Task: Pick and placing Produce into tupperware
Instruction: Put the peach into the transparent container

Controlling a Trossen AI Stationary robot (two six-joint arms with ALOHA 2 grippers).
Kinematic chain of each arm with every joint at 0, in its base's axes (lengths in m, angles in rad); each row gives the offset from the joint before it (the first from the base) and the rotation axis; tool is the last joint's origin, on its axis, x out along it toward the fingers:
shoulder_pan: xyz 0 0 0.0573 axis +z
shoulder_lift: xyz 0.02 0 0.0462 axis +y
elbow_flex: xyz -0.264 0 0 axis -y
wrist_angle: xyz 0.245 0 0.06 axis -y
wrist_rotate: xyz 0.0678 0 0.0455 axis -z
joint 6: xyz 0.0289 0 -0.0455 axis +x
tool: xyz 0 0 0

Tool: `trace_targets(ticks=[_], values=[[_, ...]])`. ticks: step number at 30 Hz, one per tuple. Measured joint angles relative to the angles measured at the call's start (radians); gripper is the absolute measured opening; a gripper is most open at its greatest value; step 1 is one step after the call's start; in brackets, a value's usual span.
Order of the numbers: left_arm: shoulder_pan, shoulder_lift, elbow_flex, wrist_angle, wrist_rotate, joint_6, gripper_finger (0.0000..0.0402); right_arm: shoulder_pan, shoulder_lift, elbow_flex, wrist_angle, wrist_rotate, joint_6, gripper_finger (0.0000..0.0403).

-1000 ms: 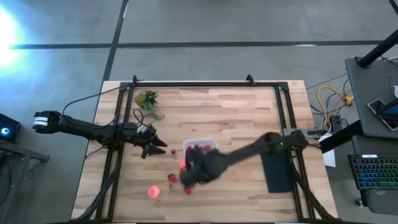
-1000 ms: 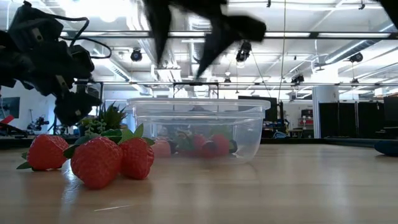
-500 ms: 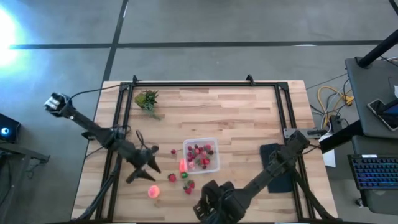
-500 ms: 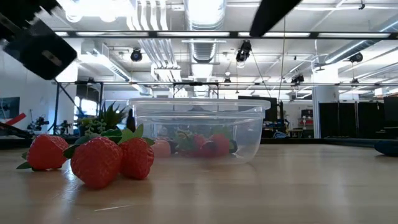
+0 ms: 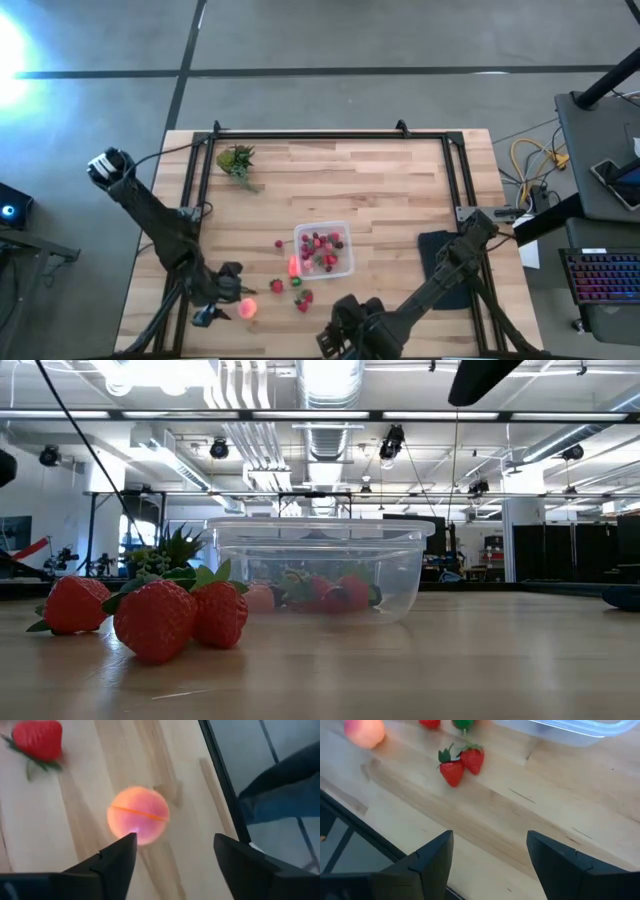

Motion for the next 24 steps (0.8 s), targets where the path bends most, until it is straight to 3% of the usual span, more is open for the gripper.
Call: trace_targets(ticks=[6, 24], values=[[-0.004, 0.115, 0.049, 0.007, -0.076, -0.003, 0.0297, 0.002, 0.0, -0.001, -0.026, 0.005, -0.012, 0.0245], [-0.004, 0.317, 0.137, 0.02, -0.095, -0.003, 0.0374, 0.001, 0.0, -0.014, -0.032, 0.016, 0.034, 0.0244]])
